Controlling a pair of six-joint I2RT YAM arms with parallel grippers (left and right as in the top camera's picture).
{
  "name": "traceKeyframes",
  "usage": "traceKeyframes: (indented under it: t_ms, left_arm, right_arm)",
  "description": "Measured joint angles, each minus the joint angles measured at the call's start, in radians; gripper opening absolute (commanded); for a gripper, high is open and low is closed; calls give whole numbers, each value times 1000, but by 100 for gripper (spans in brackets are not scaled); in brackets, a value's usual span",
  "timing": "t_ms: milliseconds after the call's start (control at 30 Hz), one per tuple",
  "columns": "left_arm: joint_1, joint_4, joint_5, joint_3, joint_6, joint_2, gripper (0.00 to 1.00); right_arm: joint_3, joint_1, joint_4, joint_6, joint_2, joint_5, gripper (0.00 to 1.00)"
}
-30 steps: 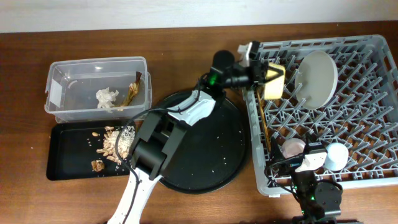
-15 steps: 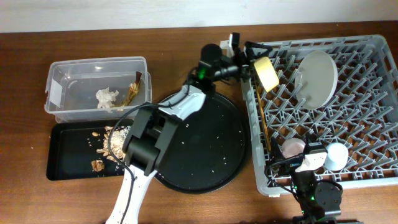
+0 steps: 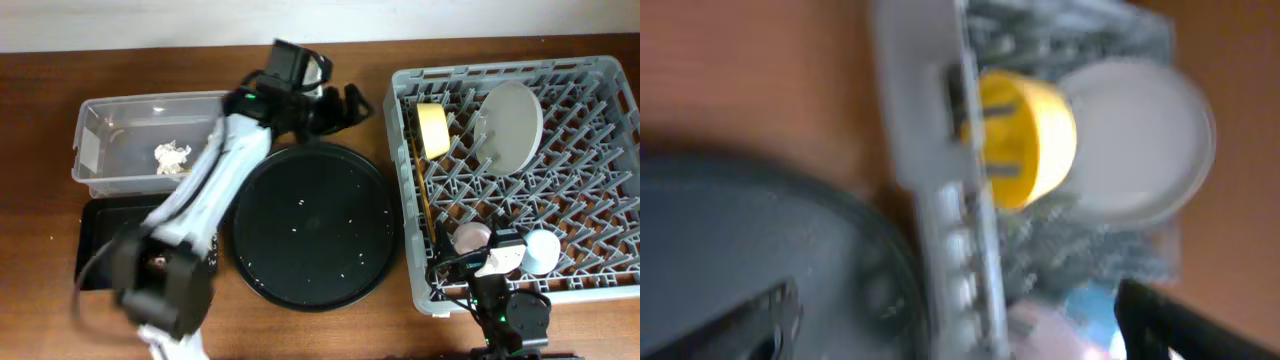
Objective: Sort waste into correct bins and load items into the dishwasher rack
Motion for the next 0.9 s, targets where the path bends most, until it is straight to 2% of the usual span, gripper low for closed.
traceKeyframes:
  t_ms: [100,167,200,267,367,533,600,700,767,867,900]
  left_arm:
    - [-4,-420,-388,12,164,-327,99]
    - [-3,-638,-571,15,200,-462,100]
    - [-3,-694,-621,13,205,-502,99]
    - [-3,-848,-686,7,216,-637,99]
    - [-3,-888,-696,8,218,-808,99]
    - [-3,-966,-697,7,219,-876,99]
    - [-3,-908,-729,2,219,-887,99]
    - [67,-558,-774,-131,299,-968,99]
    - [155,-277,-698,-359,409,-1108,99]
    - [211,-9,-634,-771,508,-1349,99]
    - [217,71,-627,-849,514,-1394,99]
  right_arm:
    - [0,0,-2,-1,0,1,98]
    - [0,0,1,0,-1,0,99]
    - [0,0,-2,-1,-2,0,98]
    - [0,0,-2,-1,1,0,98]
    - [0,0,-2,0,0,0,98]
    - [0,0,-2,-1,0,0,98]
    - [0,0,-2,0,0,0,99]
    - [0,0,-2,-1,0,0,98]
    - [0,0,-2,-1,1,0,98]
    - [0,-1,-1,0,-1,0,99]
    - [0,-1,-1,-1,-2,0,98]
